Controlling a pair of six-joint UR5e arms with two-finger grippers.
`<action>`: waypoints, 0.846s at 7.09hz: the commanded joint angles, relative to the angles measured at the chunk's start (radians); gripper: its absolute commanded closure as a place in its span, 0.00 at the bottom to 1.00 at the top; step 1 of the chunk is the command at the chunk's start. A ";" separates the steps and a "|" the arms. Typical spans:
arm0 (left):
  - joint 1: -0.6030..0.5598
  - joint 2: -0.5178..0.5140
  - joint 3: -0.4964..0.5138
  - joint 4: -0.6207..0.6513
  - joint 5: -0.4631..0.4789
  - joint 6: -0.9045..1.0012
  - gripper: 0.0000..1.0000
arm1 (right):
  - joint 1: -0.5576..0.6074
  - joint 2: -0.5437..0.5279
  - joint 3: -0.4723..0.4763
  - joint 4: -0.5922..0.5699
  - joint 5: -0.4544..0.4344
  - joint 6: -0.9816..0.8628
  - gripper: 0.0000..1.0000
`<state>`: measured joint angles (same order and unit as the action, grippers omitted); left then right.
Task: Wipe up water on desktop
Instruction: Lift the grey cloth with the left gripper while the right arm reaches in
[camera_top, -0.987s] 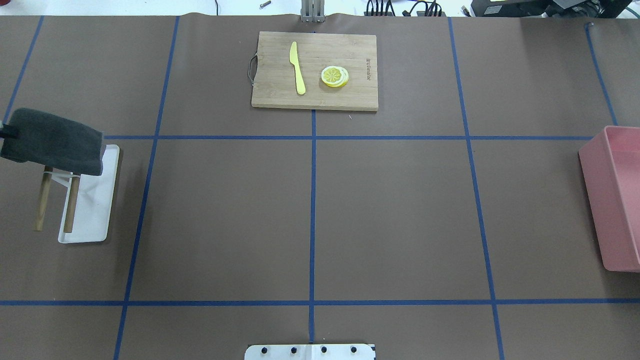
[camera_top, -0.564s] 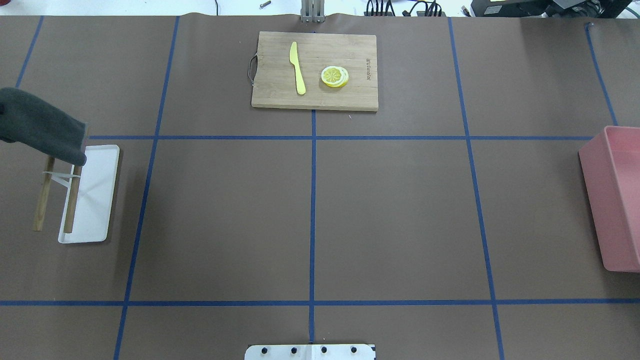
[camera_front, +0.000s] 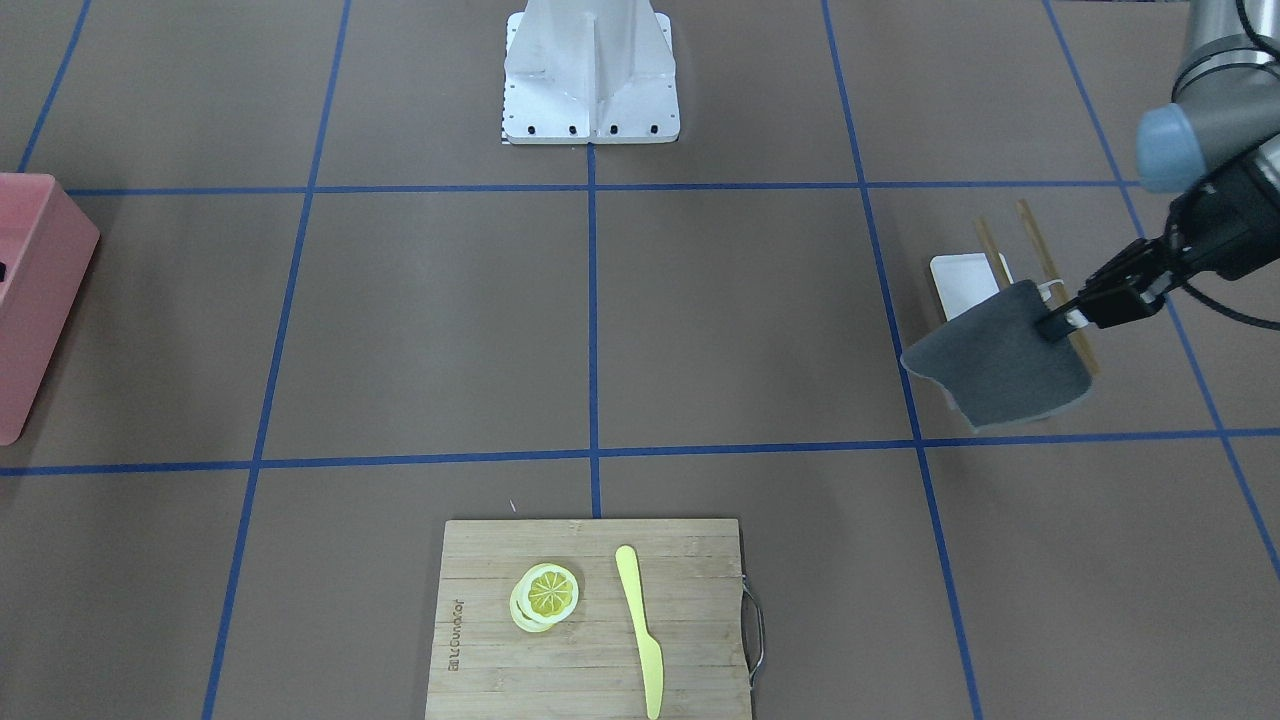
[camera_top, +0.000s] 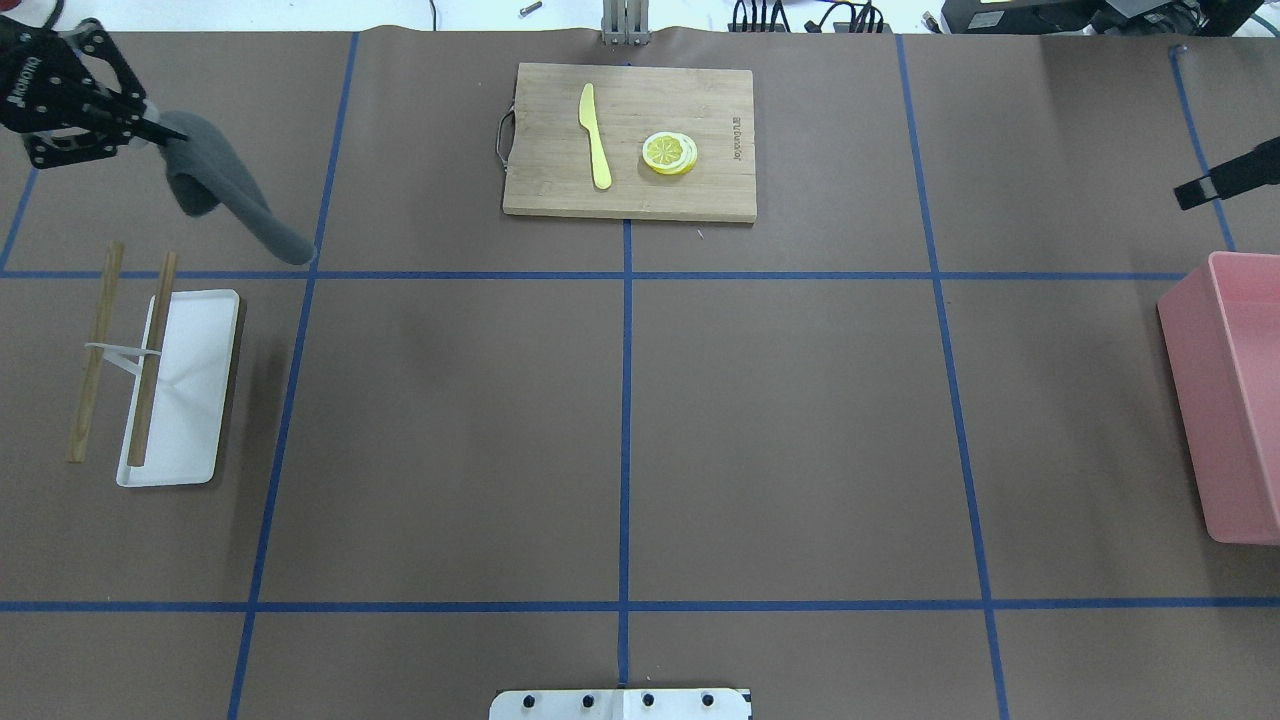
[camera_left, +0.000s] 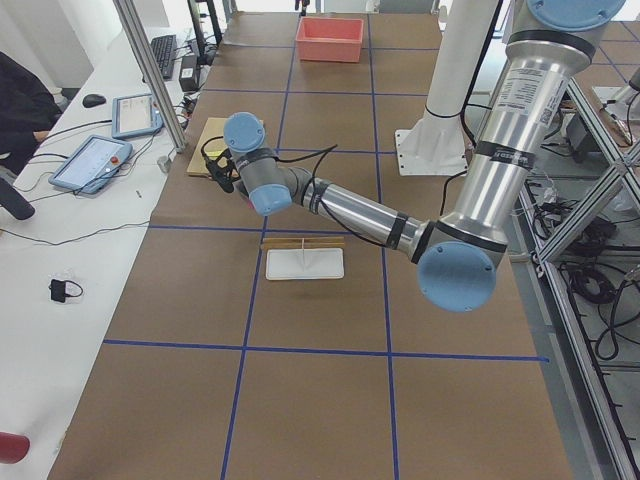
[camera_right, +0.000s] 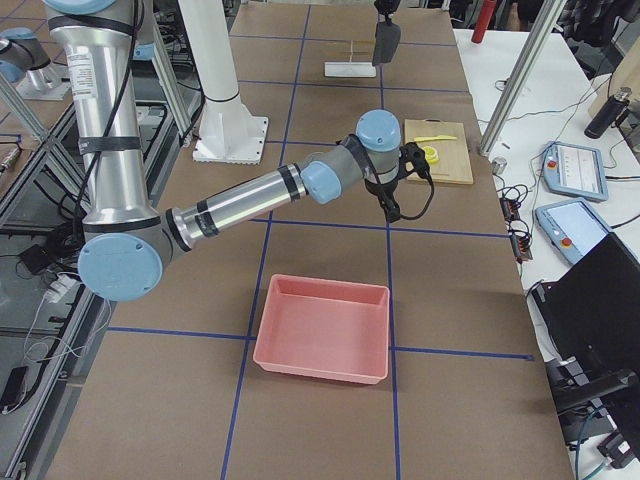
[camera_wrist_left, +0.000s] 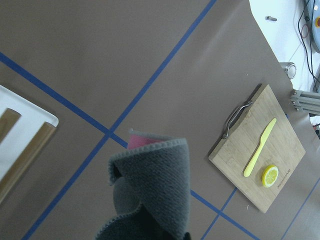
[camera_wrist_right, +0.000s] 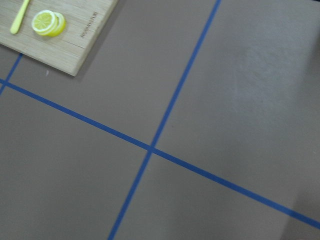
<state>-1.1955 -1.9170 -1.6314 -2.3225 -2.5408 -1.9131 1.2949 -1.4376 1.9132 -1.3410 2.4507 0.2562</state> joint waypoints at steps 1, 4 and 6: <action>0.153 -0.112 -0.004 0.005 0.152 -0.226 1.00 | -0.138 0.133 0.004 0.075 -0.061 0.043 0.00; 0.281 -0.282 -0.004 0.185 0.217 -0.296 1.00 | -0.415 0.215 -0.005 0.273 -0.285 0.117 0.00; 0.367 -0.303 -0.013 0.192 0.275 -0.300 1.00 | -0.602 0.218 -0.002 0.373 -0.479 0.178 0.00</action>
<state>-0.8758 -2.1991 -1.6414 -2.1441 -2.2993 -2.2085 0.8003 -1.2240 1.9124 -1.0298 2.0778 0.4044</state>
